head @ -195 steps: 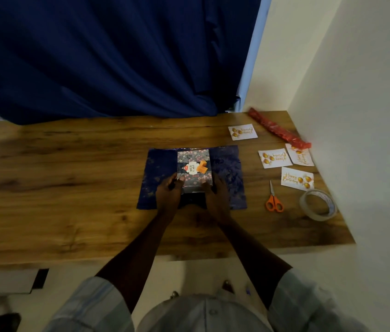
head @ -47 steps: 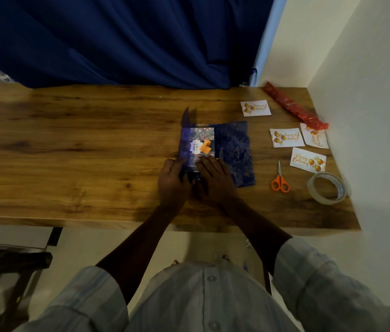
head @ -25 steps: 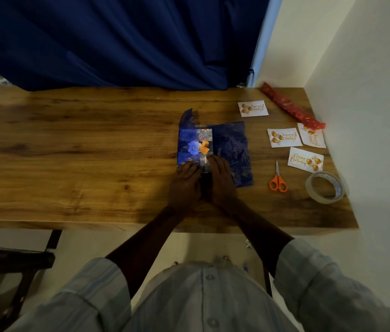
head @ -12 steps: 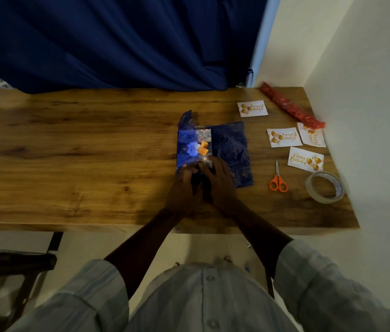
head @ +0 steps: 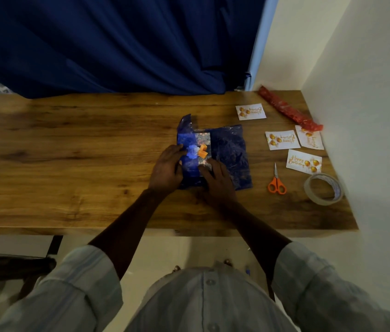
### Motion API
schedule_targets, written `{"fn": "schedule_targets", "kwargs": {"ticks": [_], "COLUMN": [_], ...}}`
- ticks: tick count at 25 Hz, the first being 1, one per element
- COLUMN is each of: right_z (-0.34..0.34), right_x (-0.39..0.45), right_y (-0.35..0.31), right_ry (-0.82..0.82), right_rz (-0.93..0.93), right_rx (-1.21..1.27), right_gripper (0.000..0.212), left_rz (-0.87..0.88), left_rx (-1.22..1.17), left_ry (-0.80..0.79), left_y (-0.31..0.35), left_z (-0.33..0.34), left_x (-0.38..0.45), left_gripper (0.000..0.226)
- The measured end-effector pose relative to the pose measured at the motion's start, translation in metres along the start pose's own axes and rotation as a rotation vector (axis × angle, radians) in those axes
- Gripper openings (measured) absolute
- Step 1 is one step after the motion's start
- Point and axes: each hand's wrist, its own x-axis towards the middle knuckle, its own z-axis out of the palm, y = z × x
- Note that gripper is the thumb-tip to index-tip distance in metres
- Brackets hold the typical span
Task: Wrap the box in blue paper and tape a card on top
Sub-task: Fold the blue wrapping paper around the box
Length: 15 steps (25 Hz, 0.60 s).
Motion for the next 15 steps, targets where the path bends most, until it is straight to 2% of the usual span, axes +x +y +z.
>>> {"fn": "schedule_targets", "kwargs": {"ticks": [4, 7, 9, 12, 15], "right_z": [-0.006, -0.015, -0.022, -0.023, -0.018], "right_x": [0.0, 0.004, 0.014, 0.029, 0.034], "right_y": [-0.003, -0.015, -0.023, -0.033, -0.04], "right_ry": [0.003, 0.151, 0.219, 0.183, 0.095], "right_rz": [0.012, 0.135, 0.145, 0.0, -0.039], "right_rx": [0.026, 0.16, 0.147, 0.108, 0.107], "right_gripper": [0.068, 0.053, 0.043, 0.036, 0.038], "left_rz": [0.111, 0.124, 0.137, 0.178, 0.117], "left_rx": [0.149, 0.111, 0.083, 0.062, -0.006], "left_ry": [-0.161, -0.174, -0.176, -0.181, -0.203], "left_y": [-0.018, -0.022, -0.024, -0.023, -0.016], "left_z": [0.004, 0.005, 0.006, 0.009, 0.008], "left_x": [0.005, 0.006, 0.005, 0.005, 0.005], "left_gripper": [0.038, 0.036, 0.036, 0.037, 0.041]}}
